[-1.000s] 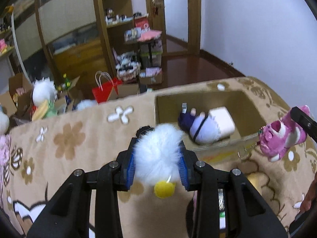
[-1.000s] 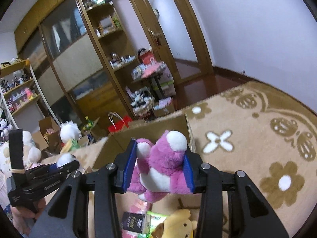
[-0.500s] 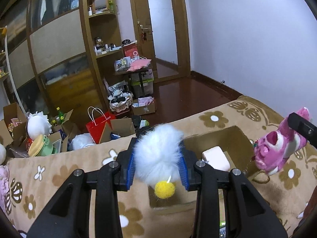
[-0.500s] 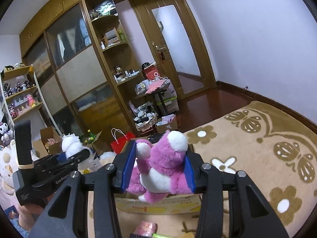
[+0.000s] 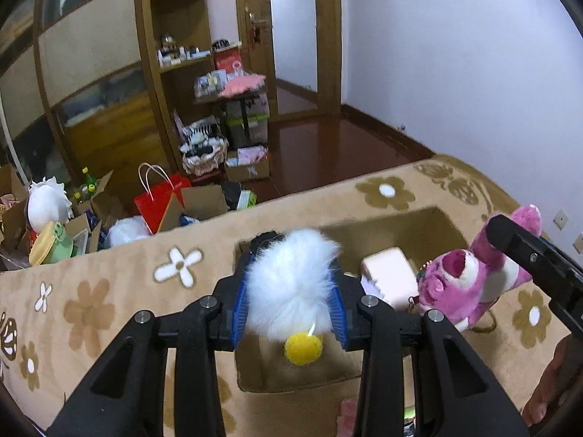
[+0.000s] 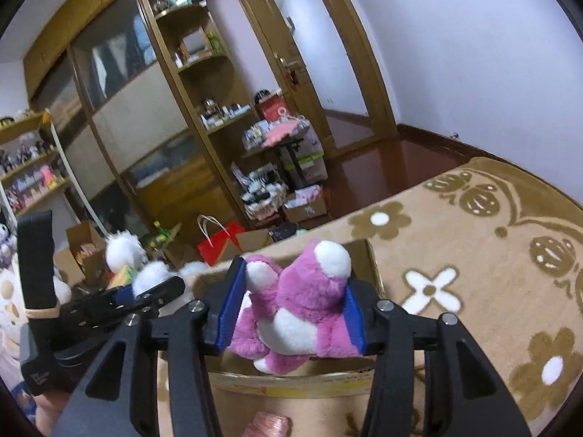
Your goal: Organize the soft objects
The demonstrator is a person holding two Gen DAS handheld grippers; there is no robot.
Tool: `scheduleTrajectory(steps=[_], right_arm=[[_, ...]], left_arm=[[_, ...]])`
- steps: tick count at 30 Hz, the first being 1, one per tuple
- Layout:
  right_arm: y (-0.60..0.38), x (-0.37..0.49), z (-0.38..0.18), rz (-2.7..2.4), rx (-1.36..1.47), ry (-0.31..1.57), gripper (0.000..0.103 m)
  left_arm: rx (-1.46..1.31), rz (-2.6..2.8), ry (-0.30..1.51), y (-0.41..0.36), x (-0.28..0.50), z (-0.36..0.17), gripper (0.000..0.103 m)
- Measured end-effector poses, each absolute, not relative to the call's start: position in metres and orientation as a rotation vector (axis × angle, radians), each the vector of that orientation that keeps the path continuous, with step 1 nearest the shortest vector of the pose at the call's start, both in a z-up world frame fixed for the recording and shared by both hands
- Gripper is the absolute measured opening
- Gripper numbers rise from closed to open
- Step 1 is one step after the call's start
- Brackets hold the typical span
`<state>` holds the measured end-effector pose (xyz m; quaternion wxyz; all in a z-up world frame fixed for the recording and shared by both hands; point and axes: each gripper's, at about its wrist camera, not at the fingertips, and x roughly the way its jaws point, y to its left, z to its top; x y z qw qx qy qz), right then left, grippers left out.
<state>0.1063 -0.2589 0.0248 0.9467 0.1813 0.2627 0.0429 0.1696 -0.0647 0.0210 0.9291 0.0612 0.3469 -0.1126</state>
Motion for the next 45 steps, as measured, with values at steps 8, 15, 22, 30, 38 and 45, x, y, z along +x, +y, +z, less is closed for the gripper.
scheduleTrajectory(steps=[8,15,22,30,38,45], right_arm=[[-0.259,0.109,0.008,0.087,0.375,0.566,0.07],[-0.256,0.112,0.007,0.071,0.367,0.593,0.079],[-0.255,0.12,0.015,0.074,0.391,0.601,0.089],[-0.253,0.11,0.03,0.057,0.415,0.61,0.103],[-0.258,0.074,0.042,0.04,0.419,0.654,0.103],[-0.269,0.036,0.057,0.02,0.414,0.654,0.103]], left_arm=[[0.137,-0.199,0.774,-0.058,0.172,-0.006,0.046],[0.097,-0.189,0.782,-0.047,0.172,-0.004,0.074],[0.077,-0.157,0.745,-0.038,0.165,0.017,0.094],[0.094,-0.113,0.764,-0.025,0.153,0.029,0.099],[0.069,-0.108,0.787,-0.017,0.124,0.047,0.099],[0.079,-0.117,0.799,-0.017,0.09,0.06,0.1]])
